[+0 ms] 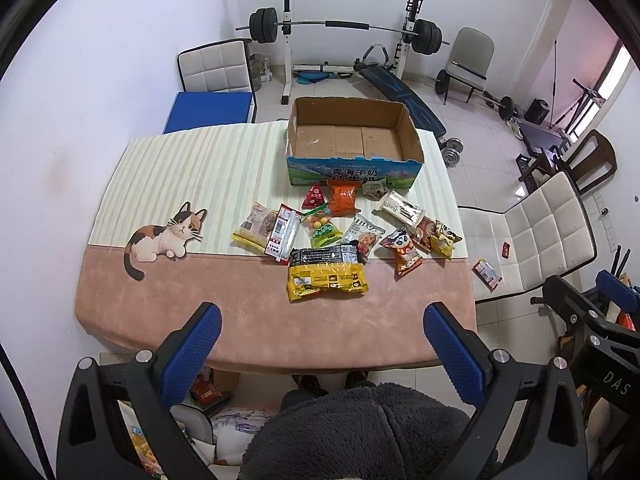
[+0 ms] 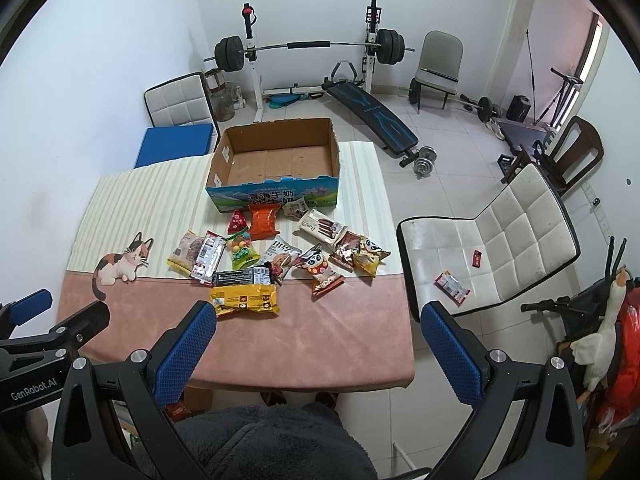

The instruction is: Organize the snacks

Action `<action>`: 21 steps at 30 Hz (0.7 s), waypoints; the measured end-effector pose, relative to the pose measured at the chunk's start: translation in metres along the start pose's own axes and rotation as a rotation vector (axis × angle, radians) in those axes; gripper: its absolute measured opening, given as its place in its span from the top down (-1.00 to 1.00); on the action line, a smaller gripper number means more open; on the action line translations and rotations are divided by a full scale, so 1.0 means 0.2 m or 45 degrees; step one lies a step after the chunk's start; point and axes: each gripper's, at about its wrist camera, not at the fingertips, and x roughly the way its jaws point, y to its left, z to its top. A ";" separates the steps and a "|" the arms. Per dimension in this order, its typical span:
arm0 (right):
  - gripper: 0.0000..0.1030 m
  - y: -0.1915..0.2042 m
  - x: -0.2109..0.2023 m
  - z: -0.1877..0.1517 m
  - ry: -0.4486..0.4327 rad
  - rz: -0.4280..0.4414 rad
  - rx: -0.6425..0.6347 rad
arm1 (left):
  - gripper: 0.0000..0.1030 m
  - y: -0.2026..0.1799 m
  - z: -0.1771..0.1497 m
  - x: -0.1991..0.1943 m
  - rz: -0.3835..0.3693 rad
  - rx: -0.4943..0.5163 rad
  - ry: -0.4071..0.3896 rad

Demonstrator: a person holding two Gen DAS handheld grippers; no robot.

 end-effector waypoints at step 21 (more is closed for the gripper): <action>-1.00 -0.01 0.10 0.03 0.030 0.043 0.026 | -1.00 -0.01 0.05 0.05 -0.012 -0.021 -0.001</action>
